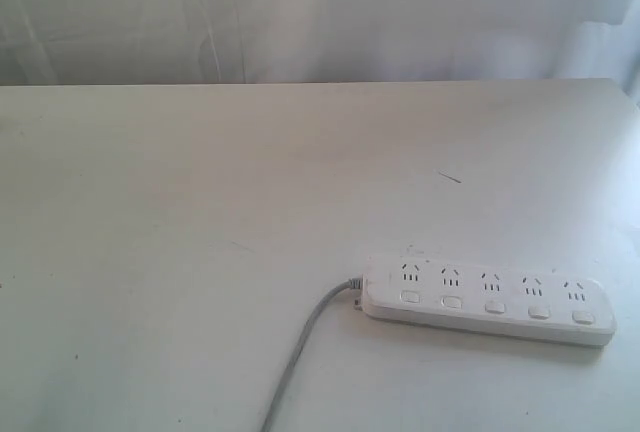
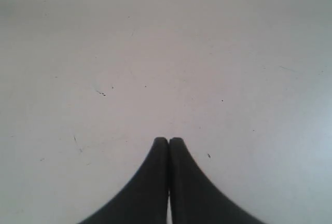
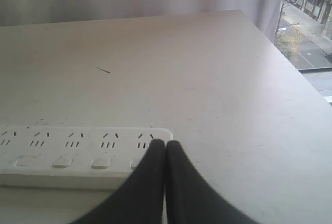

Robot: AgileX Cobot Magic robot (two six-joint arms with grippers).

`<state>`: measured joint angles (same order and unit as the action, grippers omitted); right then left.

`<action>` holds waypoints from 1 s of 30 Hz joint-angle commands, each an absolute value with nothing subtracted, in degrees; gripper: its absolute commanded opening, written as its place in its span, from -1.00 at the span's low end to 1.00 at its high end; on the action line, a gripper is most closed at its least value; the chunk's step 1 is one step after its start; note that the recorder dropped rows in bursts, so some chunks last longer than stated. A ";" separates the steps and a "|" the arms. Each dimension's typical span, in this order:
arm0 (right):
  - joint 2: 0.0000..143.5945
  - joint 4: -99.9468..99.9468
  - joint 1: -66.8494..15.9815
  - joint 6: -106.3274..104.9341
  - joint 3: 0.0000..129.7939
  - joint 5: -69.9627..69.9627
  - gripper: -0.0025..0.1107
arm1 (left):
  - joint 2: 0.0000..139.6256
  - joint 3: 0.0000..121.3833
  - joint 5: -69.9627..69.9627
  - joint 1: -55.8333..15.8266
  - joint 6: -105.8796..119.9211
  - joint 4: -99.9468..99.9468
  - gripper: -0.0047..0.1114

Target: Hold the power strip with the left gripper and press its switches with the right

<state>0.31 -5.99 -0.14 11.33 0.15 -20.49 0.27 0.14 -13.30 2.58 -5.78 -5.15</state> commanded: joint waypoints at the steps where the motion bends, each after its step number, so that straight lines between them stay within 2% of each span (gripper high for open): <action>1: 0.00 -5.99 0.00 11.38 0.00 -20.13 -0.96 | 0.00 0.00 -13.37 2.67 -5.78 -5.44 -0.92; 4: 0.00 -5.99 0.00 11.38 0.00 -20.13 -0.96 | 0.00 0.00 -13.25 2.67 -5.78 -5.44 -0.92; 11: 0.00 -5.99 0.00 11.38 0.00 -20.13 -0.96 | 0.00 0.00 0.88 2.67 -4.47 -5.57 -0.92; 22: 0.00 -5.99 0.00 11.38 0.00 -20.13 -0.96 | 0.00 0.00 12.07 2.67 -6.65 -7.18 -0.92; 30: 0.00 -5.99 0.00 11.38 0.00 -20.13 -0.96 | 0.00 0.00 33.46 2.67 -18.35 -8.45 -0.92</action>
<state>0.31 -5.99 -0.14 11.33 0.15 -20.49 0.20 0.14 24.62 2.58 -11.75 -7.04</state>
